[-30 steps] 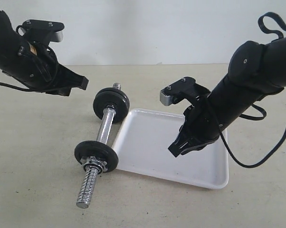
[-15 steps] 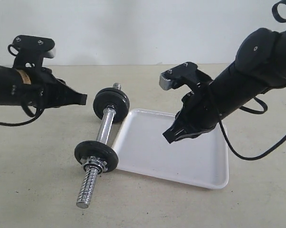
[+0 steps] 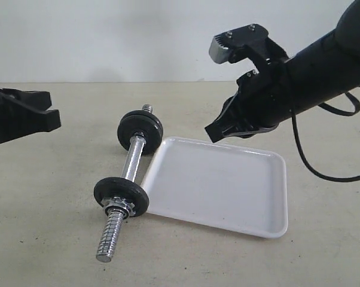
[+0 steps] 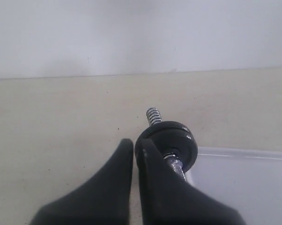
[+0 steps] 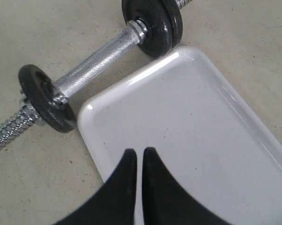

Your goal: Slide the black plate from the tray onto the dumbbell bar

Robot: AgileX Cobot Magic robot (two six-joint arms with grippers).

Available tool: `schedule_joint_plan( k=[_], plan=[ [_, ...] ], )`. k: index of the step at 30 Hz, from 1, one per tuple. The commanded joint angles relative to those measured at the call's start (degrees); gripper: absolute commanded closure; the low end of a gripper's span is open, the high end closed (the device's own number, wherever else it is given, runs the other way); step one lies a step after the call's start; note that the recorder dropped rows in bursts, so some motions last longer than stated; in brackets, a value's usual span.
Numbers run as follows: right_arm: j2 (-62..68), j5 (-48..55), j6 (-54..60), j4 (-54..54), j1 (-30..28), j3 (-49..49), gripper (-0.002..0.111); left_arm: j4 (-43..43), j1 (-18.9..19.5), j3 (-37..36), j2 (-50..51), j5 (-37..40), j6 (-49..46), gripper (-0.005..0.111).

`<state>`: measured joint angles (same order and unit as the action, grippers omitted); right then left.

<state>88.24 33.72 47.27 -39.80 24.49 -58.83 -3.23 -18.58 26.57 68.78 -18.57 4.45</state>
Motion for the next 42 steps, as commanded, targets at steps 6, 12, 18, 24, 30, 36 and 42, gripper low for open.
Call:
schedule_joint_plan(
  k=[6,12,18,24,30,36,42],
  plan=[
    [-5.2,2.9,-0.8,-1.0,0.0,0.9,0.109,-0.8,0.0,-6.9,-17.0,-1.2,-2.0,0.102],
    [-10.4,-3.4,-0.8,-1.8,0.0,8.7,0.109,-0.8,0.0,-8.9,-26.0,2.4,-10.1,0.102],
    [-18.2,-11.1,-1.9,-2.2,0.0,19.0,0.109,-0.8,0.0,-9.2,-33.4,9.8,-11.0,0.102],
    [-39.4,-20.9,-4.2,-5.1,0.0,31.1,0.109,-0.8,0.0,-13.0,-45.5,13.0,-11.0,0.102],
    [-66.3,-22.8,-5.7,-5.8,0.0,38.7,0.109,-0.7,0.0,-15.1,-54.4,20.7,-11.6,0.102],
    [-82.3,-25.8,-5.6,1.2,0.0,40.1,0.109,2.5,1.2,-15.1,-59.7,23.8,-12.0,0.102],
    [-83.5,-28.0,-5.2,9.9,0.0,40.1,0.109,10.3,5.0,-15.1,-59.7,28.8,-12.2,0.102]
  ],
)
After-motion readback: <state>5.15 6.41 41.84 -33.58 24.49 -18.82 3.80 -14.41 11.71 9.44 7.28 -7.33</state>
